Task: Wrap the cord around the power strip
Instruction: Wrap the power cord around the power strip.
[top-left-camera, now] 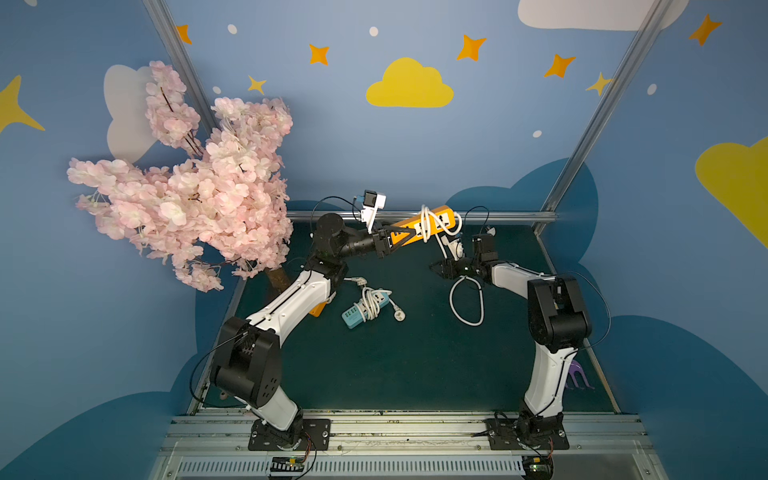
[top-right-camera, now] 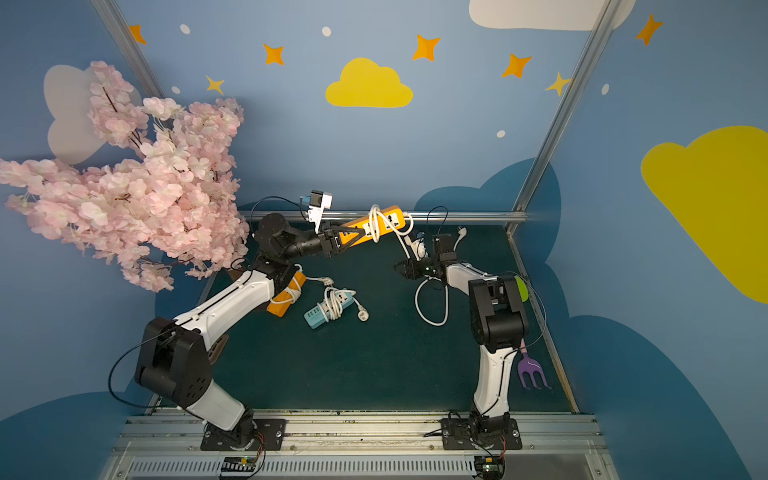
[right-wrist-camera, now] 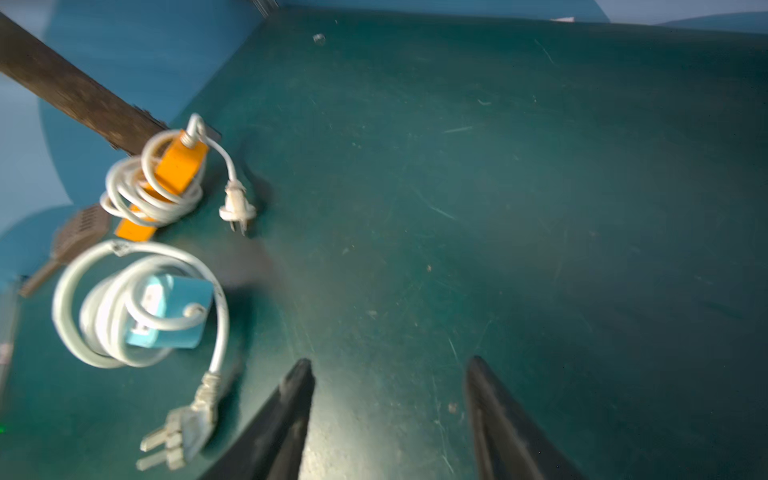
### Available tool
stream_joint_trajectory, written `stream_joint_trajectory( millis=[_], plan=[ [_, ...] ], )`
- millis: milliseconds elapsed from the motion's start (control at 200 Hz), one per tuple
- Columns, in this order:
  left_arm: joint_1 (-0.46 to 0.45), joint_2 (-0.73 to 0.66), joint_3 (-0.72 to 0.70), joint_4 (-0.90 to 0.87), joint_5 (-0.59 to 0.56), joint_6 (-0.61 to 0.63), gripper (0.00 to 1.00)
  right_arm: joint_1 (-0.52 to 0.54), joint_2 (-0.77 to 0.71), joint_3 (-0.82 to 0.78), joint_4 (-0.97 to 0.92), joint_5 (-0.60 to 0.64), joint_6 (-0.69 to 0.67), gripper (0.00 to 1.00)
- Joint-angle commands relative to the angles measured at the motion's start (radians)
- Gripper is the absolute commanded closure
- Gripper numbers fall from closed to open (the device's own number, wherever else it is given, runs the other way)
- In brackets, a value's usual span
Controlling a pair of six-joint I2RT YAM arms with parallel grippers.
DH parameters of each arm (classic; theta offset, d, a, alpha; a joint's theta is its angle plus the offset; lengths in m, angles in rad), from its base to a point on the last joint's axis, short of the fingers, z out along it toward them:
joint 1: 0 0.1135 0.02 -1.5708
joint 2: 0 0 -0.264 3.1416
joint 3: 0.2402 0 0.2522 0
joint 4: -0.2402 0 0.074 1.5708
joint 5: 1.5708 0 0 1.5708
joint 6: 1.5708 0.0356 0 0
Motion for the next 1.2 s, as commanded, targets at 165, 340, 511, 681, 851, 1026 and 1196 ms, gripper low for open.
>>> stream_joint_trajectory(
  millis=[165,340,511,681,851,1026,1196],
  plan=[
    [0.047,-0.032,0.097,-0.161,-0.235,0.259,0.97,0.121,-0.163,-0.128,-0.108,0.246,-0.047,0.88],
    [0.051,-0.007,0.183,-0.383,-0.419,0.551,0.97,0.229,-0.287,-0.139,-0.283,0.388,-0.153,1.00],
    [0.041,0.040,0.246,-0.599,-0.674,0.907,0.97,0.341,-0.398,-0.131,-0.429,0.595,-0.337,1.00],
    [0.023,0.107,0.249,-0.762,-0.861,1.160,0.97,0.415,-0.538,-0.132,-0.457,0.826,-0.529,1.00],
    [-0.046,0.119,0.183,-0.856,-0.828,1.199,0.97,0.396,-0.669,-0.076,-0.377,0.816,-0.611,1.00],
    [-0.119,0.092,0.160,-1.002,-0.607,1.202,0.97,0.308,-0.609,0.127,-0.443,0.697,-0.621,1.00],
    [-0.166,0.059,0.178,-1.173,-0.350,1.202,0.97,0.212,-0.469,0.321,-0.515,0.639,-0.647,1.00]
  ],
)
